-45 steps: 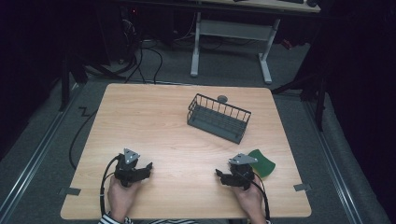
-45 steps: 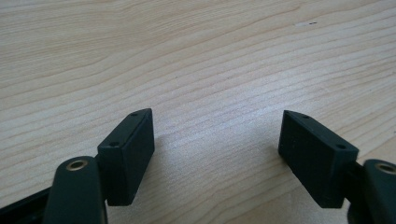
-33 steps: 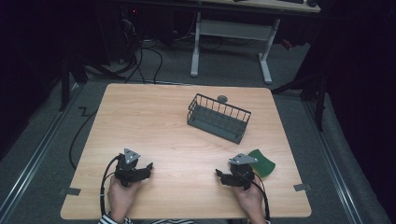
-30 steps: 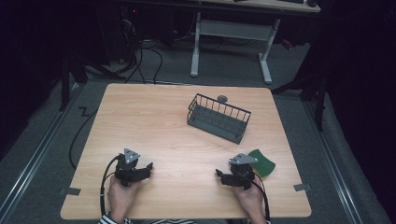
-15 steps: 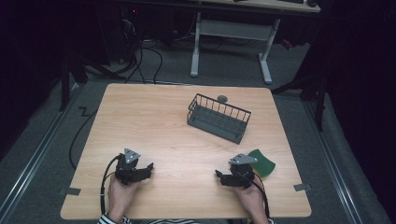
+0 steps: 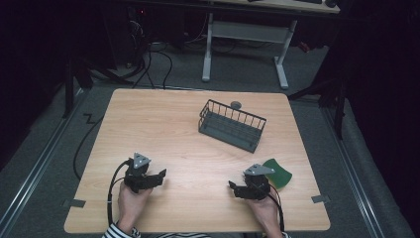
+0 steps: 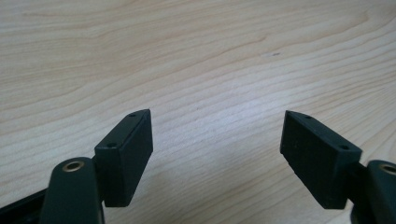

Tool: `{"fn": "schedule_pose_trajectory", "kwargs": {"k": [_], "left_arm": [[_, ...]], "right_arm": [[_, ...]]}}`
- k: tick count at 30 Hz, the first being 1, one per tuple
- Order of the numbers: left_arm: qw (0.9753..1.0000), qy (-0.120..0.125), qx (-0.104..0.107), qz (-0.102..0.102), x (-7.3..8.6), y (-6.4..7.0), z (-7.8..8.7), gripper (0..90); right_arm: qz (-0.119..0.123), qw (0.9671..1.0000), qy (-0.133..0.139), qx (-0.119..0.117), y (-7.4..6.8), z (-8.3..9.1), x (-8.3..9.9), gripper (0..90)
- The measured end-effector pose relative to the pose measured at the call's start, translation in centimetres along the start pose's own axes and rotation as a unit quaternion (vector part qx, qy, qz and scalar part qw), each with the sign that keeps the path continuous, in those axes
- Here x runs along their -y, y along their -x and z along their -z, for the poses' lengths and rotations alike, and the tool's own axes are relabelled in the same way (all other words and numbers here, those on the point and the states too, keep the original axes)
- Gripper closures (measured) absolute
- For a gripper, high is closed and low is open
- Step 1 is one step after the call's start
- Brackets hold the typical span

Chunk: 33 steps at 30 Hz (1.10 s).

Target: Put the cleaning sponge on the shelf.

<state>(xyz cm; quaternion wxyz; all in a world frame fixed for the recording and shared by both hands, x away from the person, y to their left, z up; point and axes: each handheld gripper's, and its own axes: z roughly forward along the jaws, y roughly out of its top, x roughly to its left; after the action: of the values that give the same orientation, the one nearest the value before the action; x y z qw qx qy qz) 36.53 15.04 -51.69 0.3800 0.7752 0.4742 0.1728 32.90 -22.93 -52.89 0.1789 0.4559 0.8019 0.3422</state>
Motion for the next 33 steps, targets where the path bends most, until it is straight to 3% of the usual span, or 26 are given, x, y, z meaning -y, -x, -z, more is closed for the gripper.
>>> {"fn": "schedule_pose_trajectory", "kwargs": {"k": [2,5,9,13,18,23,27,33], "left_arm": [[1.0,0.001,0.0,-0.002,-0.2,0.1,0.1,26.0],[0.9999,0.012,0.006,-0.009,-1.1,0.4,0.4,26.2],[0.9997,0.016,0.018,-0.007,-1.8,0.6,0.6,26.8],[0.9994,0.021,0.029,-0.006,-3.0,0.7,0.9,26.9],[0.9985,0.026,0.044,-0.021,-4.8,1.1,0.8,31.0],[0.9976,0.014,0.056,-0.038,-6.9,1.9,0.2,32.0],[0.9969,0.011,0.061,-0.048,-8.9,2.5,-0.8,33.4],[0.996,0.02,0.078,-0.039,-11.0,2.9,-1.8,34.5]], "right_arm": [[-0.003,1.0,0.005,-0.002,0.0,0.2,0.0,27.3],[-0.019,0.9991,0.034,-0.014,0.6,1.6,-0.1,29.4],[-0.032,0.9983,0.046,-0.018,1.2,2.6,-0.3,29.4],[-0.041,0.9973,0.056,-0.024,2.2,4.1,-0.8,29.1],[-0.049,0.9962,0.069,-0.021,4.1,5.6,-1.6,26.8],[-0.063,0.9943,0.085,-0.014,5.5,6.8,-2.2,27.8],[-0.07,0.9934,0.09,-0.012,7.0,7.7,-3.0,35.0],[-0.076,0.9921,0.099,-0.006,8.3,8.4,-3.6,40.9]]}}
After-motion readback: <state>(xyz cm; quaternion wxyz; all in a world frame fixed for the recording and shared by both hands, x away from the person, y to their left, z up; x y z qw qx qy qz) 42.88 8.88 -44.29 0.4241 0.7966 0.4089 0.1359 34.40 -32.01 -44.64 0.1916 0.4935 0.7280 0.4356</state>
